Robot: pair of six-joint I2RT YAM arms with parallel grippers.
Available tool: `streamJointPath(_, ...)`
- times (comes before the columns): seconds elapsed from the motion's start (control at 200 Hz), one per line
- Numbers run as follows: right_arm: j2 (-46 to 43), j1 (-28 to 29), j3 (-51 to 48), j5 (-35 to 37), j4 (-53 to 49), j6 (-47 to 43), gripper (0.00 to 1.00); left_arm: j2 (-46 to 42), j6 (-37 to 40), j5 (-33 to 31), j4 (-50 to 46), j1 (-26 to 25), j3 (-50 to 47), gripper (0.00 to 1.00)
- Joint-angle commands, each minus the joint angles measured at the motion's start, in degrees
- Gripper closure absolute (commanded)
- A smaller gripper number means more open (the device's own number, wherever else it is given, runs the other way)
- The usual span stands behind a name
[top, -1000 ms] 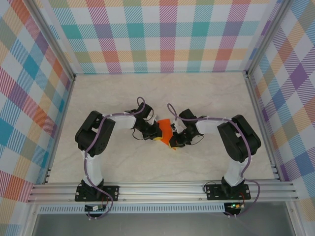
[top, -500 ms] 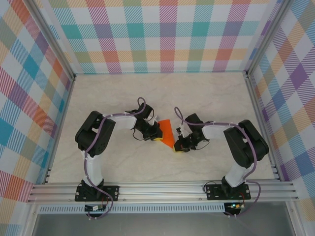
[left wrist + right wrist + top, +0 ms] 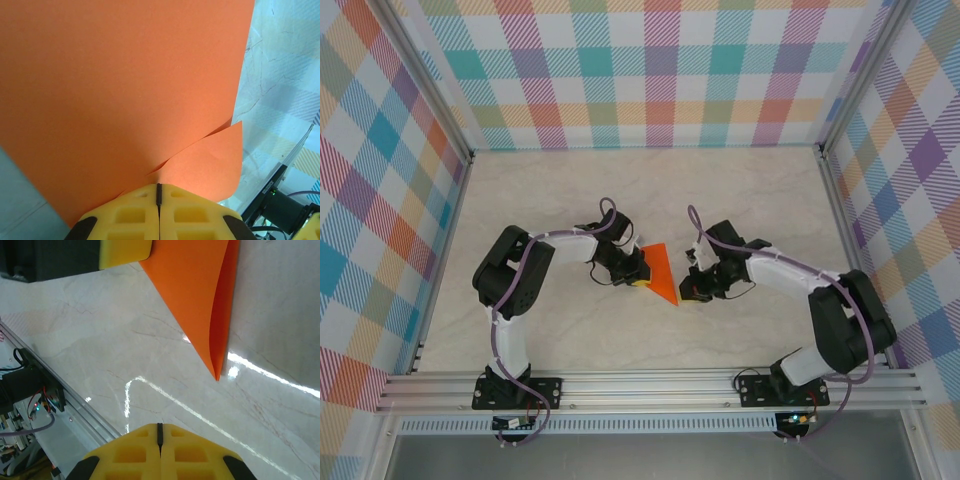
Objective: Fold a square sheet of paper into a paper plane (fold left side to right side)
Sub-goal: Third fold the triangle at the center of the table.
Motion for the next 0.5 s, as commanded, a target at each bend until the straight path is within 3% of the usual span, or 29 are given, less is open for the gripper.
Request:
streamJointPath(0.0,5.83,1.44,2.8,0.9,1.58,3.25,1.0,0.06,0.97,-4.96,-4.72,-0.24,-0.34,0.94)
streamJointPath(0.27,11.97,3.26,5.06,3.23,3.57,4.31,1.0,0.02,0.98,-4.71,-4.89,-0.24,-0.2,0.94)
streamJointPath(0.495,13.68,3.24,4.05,9.48,1.73,6.51,1.0,-0.46,1.32,-4.87,-5.34,-0.24,0.39,0.94)
